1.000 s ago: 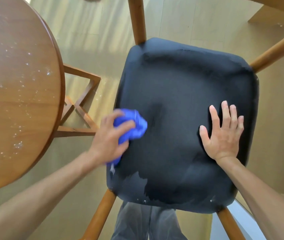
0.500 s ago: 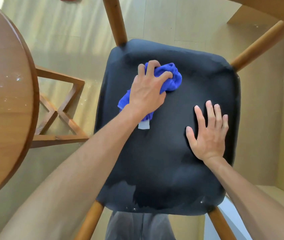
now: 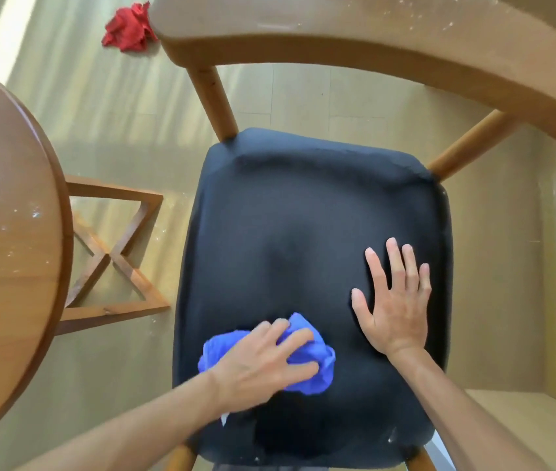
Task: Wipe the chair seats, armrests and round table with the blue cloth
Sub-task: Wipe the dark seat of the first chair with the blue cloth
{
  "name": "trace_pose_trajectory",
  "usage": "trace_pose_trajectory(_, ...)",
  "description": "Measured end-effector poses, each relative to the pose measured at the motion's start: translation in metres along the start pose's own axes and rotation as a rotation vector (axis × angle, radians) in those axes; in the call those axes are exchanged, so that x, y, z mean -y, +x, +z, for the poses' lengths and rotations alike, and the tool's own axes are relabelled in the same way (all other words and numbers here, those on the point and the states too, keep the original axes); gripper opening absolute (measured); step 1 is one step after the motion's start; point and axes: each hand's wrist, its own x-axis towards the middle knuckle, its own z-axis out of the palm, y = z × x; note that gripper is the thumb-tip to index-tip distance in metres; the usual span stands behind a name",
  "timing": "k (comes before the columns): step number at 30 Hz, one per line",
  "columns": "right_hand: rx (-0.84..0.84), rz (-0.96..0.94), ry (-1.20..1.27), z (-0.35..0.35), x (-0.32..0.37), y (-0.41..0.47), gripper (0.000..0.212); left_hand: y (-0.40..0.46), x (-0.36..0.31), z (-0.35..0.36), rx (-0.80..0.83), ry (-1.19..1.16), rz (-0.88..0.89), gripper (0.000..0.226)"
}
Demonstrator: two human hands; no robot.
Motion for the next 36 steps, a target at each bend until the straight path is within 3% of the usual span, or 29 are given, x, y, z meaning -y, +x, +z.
trace_pose_trajectory(4, 0.001, -0.004, -0.006, 0.001, -0.001, 0.0, 0.065, 0.098, 0.118, -0.056, -0.274, 0.048, -0.474, 0.039)
trace_pose_trajectory(6, 0.006, -0.003, -0.005, 0.003, -0.002, -0.001, 0.065, 0.134, 0.178, -0.082, -0.316, 0.054, -0.751, 0.04)
trace_pose_trajectory(8, 0.002, -0.002, 0.006, 0.004, -0.002, 0.0, 0.066, 0.146, 0.205, -0.087, -0.28, 0.011, -0.904, 0.04)
trace_pose_trajectory(10, 0.004, -0.004, 0.009, 0.006, -0.003, 0.0, 0.066, 0.134, 0.188, -0.081, -0.323, 0.002, -0.87, 0.036)
trace_pose_trajectory(13, 0.013, 0.0, 0.002, 0.006, -0.004, -0.001, 0.067, 0.085, 0.11, -0.054, -0.345, -0.055, -0.661, 0.038)
trace_pose_trajectory(17, 0.026, 0.01, 0.011, 0.005, -0.004, -0.001, 0.068, 0.012, 0.005, -0.01, -0.117, -0.104, -0.286, 0.046)
trace_pose_trajectory(22, 0.029, 0.008, 0.027, 0.004, -0.004, 0.001, 0.068, 0.032, 0.019, -0.017, -0.079, -0.096, -0.169, 0.041)
trace_pose_trajectory(24, 0.026, 0.005, 0.026, 0.004, -0.005, 0.0, 0.068, 0.074, 0.045, -0.031, -0.157, -0.072, -0.255, 0.041)
trace_pose_trajectory(29, 0.015, 0.0, 0.023, 0.006, -0.006, 0.0, 0.068, 0.17, 0.143, -0.073, -0.35, -0.081, -0.705, 0.038)
trace_pose_trajectory(32, 0.019, 0.0, 0.038, 0.004, -0.006, 0.0, 0.066, 0.153, 0.172, -0.075, -0.487, -0.19, -0.84, 0.038)
trace_pose_trajectory(36, 0.029, 0.009, 0.045, 0.002, -0.005, -0.001, 0.065, 0.062, 0.152, -0.05, -0.562, -0.254, -0.975, 0.039)
